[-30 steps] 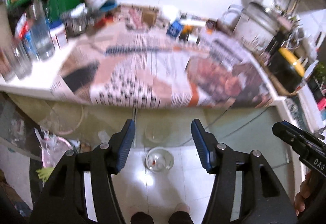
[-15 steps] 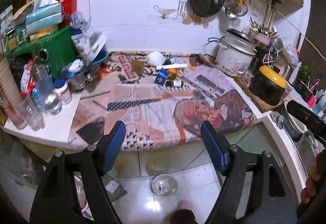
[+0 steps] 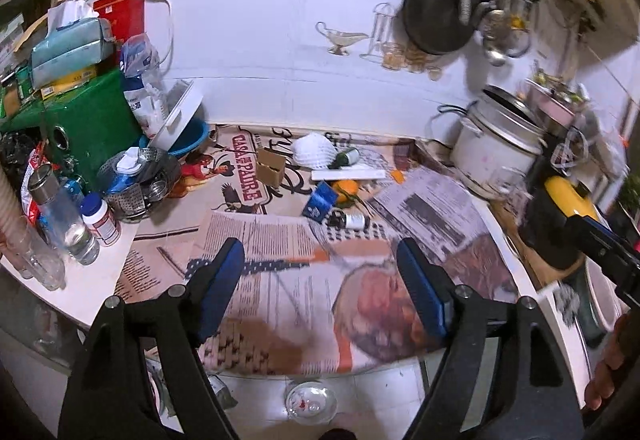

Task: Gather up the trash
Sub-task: 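Raise both tools back toward the counter, then grasp the blue paper cup with the left tool while the right tool grasps the small glass bottle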

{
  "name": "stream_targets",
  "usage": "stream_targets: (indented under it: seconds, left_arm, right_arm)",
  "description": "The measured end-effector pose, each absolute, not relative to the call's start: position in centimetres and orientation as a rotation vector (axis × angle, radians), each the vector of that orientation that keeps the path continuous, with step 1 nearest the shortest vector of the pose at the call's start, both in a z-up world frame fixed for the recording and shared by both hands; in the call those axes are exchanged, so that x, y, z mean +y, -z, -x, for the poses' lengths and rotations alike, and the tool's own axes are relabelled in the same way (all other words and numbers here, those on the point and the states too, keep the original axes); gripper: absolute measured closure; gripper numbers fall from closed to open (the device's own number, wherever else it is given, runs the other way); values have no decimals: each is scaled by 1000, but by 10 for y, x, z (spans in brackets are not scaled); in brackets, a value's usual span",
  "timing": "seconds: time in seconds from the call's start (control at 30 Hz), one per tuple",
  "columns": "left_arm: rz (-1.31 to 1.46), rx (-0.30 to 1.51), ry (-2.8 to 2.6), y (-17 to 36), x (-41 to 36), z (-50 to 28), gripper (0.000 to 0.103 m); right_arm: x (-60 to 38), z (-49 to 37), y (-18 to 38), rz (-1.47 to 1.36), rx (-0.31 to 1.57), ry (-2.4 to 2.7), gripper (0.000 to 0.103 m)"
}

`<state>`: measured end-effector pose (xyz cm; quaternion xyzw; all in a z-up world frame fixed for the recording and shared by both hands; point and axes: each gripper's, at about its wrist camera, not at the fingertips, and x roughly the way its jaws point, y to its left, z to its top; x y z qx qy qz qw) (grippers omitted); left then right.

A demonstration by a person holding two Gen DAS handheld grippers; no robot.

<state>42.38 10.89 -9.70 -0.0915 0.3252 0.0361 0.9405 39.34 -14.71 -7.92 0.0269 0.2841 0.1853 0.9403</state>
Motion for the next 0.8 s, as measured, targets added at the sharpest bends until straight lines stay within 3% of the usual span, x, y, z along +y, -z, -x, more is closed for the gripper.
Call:
stream_targets:
  seconds: [0.47,0.8]
  left_arm:
    - [157,772,-123,135,114,-533,25]
    - [111,856,-82,165,179,-610,25]
  right_arm:
    - [-120,-514,135,-46,789,-457,30]
    - [-48,-594,206,-76,986,-408,30]
